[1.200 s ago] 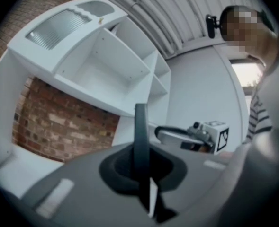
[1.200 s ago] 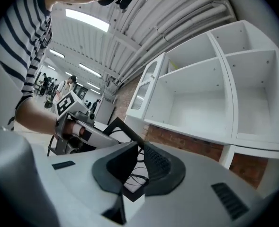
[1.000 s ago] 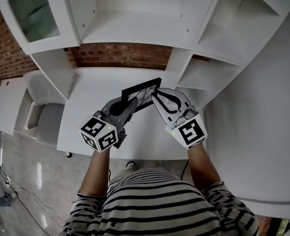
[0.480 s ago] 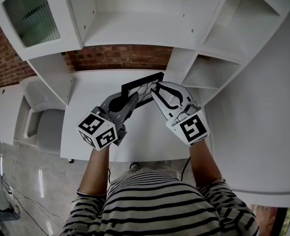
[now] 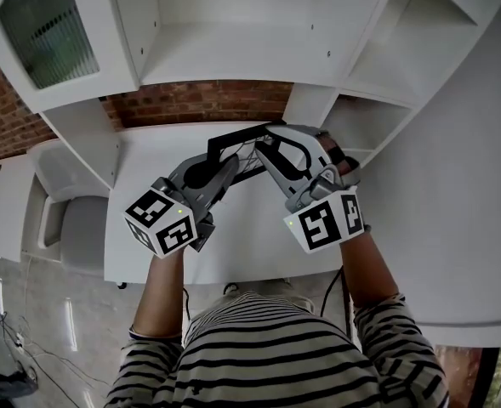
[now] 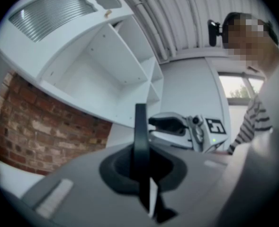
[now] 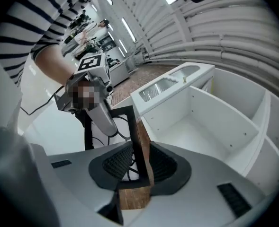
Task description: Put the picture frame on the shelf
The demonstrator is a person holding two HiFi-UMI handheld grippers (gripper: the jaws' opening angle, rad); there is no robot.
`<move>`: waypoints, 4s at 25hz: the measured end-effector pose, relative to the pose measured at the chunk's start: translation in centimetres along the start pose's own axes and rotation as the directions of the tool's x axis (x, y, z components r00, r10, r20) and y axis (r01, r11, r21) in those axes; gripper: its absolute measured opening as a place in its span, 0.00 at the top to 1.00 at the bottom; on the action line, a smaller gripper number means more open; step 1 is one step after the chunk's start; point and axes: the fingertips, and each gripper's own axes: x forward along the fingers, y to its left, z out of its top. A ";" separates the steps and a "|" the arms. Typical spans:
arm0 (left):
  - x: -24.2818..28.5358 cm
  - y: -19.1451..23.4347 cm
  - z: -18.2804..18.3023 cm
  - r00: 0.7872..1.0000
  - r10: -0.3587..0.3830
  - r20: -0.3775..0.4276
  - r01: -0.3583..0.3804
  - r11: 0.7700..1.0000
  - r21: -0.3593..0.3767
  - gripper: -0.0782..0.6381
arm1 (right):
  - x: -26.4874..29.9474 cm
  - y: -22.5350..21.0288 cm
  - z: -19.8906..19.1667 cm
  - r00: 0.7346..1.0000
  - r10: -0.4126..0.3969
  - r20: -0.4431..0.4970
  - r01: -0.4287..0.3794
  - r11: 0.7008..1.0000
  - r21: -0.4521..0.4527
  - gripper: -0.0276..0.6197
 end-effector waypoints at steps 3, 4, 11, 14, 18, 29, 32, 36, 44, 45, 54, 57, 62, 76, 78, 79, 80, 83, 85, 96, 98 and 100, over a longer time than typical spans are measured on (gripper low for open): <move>0.3 -0.3 0.6 1.000 -0.003 0.001 0.003 1.000 0.007 0.87 | 0.1 -0.5 0.2 1.000 0.001 -0.019 -0.003 0.996 -0.090 0.84; 0.4 -0.3 0.8 1.000 -0.002 0.003 0.002 1.000 0.009 0.87 | 0.1 -0.6 0.3 1.000 0.001 -0.023 -0.004 0.994 -0.112 0.84; 0.6 -0.6 1.7 1.000 0.003 -0.004 -0.003 0.999 0.044 0.87 | 0.9 -0.8 0.9 0.998 -0.007 -0.057 -0.006 0.975 -0.220 0.84; 0.7 -0.5 1.7 1.000 0.018 -0.007 -0.018 0.998 0.067 0.87 | 1.0 -0.6 0.9 0.997 -0.010 -0.080 -0.012 0.962 -0.272 0.84; 0.7 -0.5 1.7 1.000 0.021 -0.001 -0.021 0.997 0.075 0.87 | 1.1 -0.8 0.9 0.996 -0.014 -0.092 -0.014 0.954 -0.300 0.84; 1.1 -0.8 1.8 0.999 -0.041 0.009 0.040 0.995 0.093 0.86 | 1.0 -1.2 0.8 0.994 0.036 -0.103 -0.067 0.946 -0.319 0.84; 1.1 -0.9 1.7 0.999 -0.046 -0.011 0.047 0.992 0.121 0.86 | 1.1 -1.0 0.7 0.991 0.067 -0.116 -0.100 0.946 -0.308 0.84; 0.9 -0.6 1.3 0.998 -0.048 -0.028 0.051 0.990 0.133 0.86 | 1.4 -0.5 0.5 0.988 0.095 -0.121 -0.127 0.949 -0.288 0.85; 1.0 -0.8 2.2 0.998 -0.053 0.015 0.049 0.984 0.172 0.85 | 1.3 -1.3 1.0 0.992 0.066 -0.103 -0.093 0.954 -0.284 0.86; 1.1 -0.8 2.4 0.998 -0.050 0.025 0.045 0.982 0.183 0.85 | 1.3 -1.5 1.1 0.993 0.060 -0.103 -0.087 0.953 -0.290 0.86; 1.6 -0.6 4.8 0.995 -0.032 0.098 0.012 0.980 0.199 0.85 | 1.5 -3.2 2.1 0.994 0.044 -0.099 -0.074 0.944 -0.322 0.86; 1.5 -0.6 5.5 0.994 -0.024 0.109 0.002 0.979 0.204 0.83 | 1.3 -3.8 2.6 0.994 0.032 -0.101 -0.065 0.937 -0.343 0.86; 1.2 -0.5 6.2 0.992 -0.009 0.125 -0.017 0.978 0.208 0.73 | 0.8 -4.9 3.5 0.995 0.007 -0.100 -0.044 0.925 -0.378 0.86; 0.5 -1.0 7.5 0.988 0.021 0.156 -0.057 0.971 0.230 0.60 | 0.5 -6.9 5.1 0.995 -0.035 -0.091 -0.010 0.895 -0.446 0.86; 0.4 -0.7 7.6 0.987 0.037 0.159 -0.072 0.972 0.224 0.59 | 0.7 -7.3 5.4 0.995 -0.041 -0.089 -0.004 0.891 -0.454 0.86; 0.5 -0.5 7.6 0.986 0.045 0.159 -0.080 0.972 0.221 0.59 | 0.8 -7.6 5.5 0.995 -0.044 -0.090 -0.002 0.889 -0.458 0.86; 0.5 -0.3 7.5 0.986 0.054 0.159 -0.089 0.972 0.218 0.59 | 0.9 -7.8 5.5 0.995 -0.047 -0.090 0.000 0.887 -0.462 0.86; 0.9 0.5 7.4 0.984 0.087 0.153 -0.118 0.970 0.213 0.58 | 1.2 -8.2 5.5 0.994 -0.054 -0.091 0.004 0.877 -0.481 0.86; 1.0 1.0 7.3 0.983 0.107 0.147 -0.137 0.967 0.213 0.57 | 1.4 -8.5 5.7 0.995 -0.058 -0.087 0.007 0.870 -0.492 0.86; 1.8 1.9 6.8 0.982 0.145 0.123 -0.167 0.965 0.202 0.55 | 2.2 -10.8 5.6 0.992 -0.079 -0.093 0.021 0.860 -0.509 0.86; 1.9 2.1 6.7 0.981 0.150 0.123 -0.173 0.964 0.203 0.55 | 2.6 -11.2 5.4 0.992 -0.082 -0.097 0.021 0.859 -0.512 0.86; 2.0 2.3 6.6 0.981 0.152 0.121 -0.175 0.963 0.203 0.55 | 3.0 -11.6 5.3 0.992 -0.083 -0.098 0.021 0.860 -0.511 0.86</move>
